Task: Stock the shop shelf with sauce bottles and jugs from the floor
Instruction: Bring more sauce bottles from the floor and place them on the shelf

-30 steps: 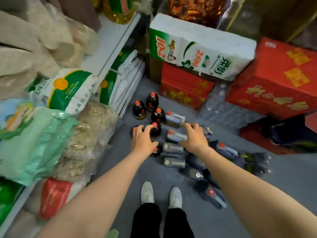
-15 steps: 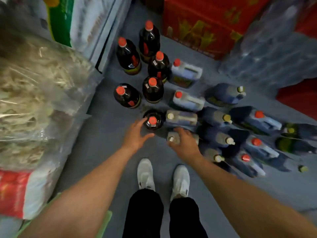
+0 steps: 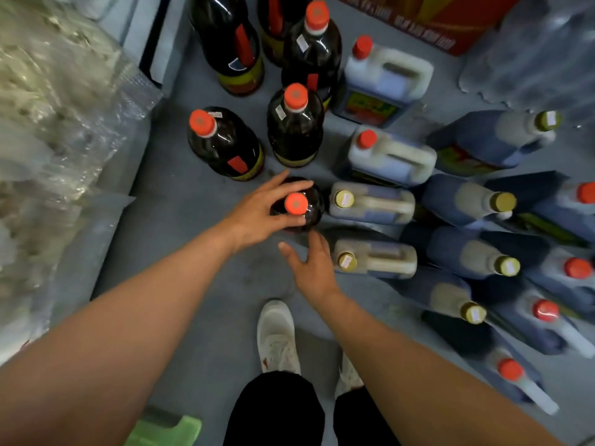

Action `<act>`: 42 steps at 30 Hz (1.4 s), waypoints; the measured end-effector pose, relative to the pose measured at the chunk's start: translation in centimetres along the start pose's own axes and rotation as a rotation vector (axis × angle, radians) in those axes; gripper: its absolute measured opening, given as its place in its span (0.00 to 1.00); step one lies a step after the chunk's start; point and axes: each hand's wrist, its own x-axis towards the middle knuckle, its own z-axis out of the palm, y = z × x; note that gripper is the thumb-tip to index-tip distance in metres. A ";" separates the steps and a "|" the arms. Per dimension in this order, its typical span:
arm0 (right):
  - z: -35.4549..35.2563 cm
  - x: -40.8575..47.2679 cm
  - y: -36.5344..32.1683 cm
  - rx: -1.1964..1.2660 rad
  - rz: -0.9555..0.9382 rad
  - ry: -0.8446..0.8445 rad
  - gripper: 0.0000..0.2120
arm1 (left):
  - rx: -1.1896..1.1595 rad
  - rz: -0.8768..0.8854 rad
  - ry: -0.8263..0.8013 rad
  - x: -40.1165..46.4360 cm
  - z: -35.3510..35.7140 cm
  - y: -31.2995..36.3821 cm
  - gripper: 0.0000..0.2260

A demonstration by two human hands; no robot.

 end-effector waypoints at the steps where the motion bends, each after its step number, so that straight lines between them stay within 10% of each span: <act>1: 0.2 0.4 0.1 0.003 -0.003 0.003 0.31 | -0.022 0.017 0.025 0.1 -0.1 -0.1 0.29; 22: 0.6 -0.7 -3.1 0.139 -0.023 -0.010 0.13 | -0.315 -0.155 0.280 -2.7 -0.9 -1.2 0.19; 32: -0.8 -10.1 -6.3 -0.267 -0.146 -0.202 0.18 | -0.364 -0.366 0.299 -15.7 -2.3 0.7 0.12; 42: -5.3 -20.4 -19.2 -0.246 -0.187 -0.305 0.18 | -0.625 -0.378 0.353 -28.5 -4.1 8.9 0.35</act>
